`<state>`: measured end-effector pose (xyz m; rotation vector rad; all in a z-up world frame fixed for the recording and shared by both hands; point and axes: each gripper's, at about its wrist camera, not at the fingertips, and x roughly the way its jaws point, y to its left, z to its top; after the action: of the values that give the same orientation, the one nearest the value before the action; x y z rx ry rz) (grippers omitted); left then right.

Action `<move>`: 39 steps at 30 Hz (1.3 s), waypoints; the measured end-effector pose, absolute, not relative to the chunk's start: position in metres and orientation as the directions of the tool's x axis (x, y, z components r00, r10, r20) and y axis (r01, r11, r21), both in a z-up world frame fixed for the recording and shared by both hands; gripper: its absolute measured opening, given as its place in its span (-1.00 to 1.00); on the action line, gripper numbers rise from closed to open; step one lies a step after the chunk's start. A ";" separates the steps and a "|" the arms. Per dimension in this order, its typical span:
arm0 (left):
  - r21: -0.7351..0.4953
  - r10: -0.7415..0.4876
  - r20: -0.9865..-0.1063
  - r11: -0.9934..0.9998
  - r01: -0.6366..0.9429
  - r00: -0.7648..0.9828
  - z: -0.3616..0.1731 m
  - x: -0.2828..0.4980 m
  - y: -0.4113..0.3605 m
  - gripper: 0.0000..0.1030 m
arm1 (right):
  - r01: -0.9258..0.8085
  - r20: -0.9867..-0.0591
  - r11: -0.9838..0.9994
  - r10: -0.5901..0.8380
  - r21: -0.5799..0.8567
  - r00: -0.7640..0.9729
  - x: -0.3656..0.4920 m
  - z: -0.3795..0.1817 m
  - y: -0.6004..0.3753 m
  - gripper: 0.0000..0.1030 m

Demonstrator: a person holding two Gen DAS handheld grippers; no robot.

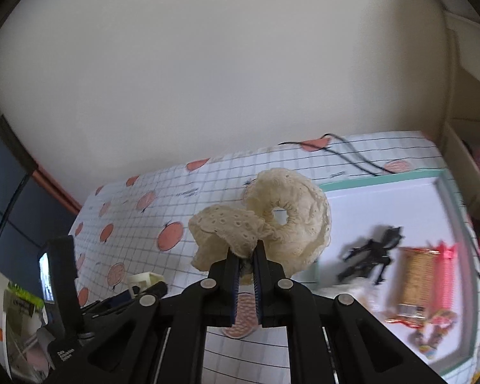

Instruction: Organize objects

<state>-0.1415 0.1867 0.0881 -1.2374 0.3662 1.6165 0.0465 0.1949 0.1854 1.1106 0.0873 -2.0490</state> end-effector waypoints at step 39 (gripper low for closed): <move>-0.386 0.665 -0.726 -0.187 -0.903 0.173 0.151 0.005 0.260 0.02 | 0.479 -0.716 -0.810 -0.552 0.338 -0.428 -0.053 0.173 0.312 -0.84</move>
<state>0.0051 0.2605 0.1511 -1.0208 0.3073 1.4446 -0.0525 0.3123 0.1726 1.1628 -0.1097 -2.2342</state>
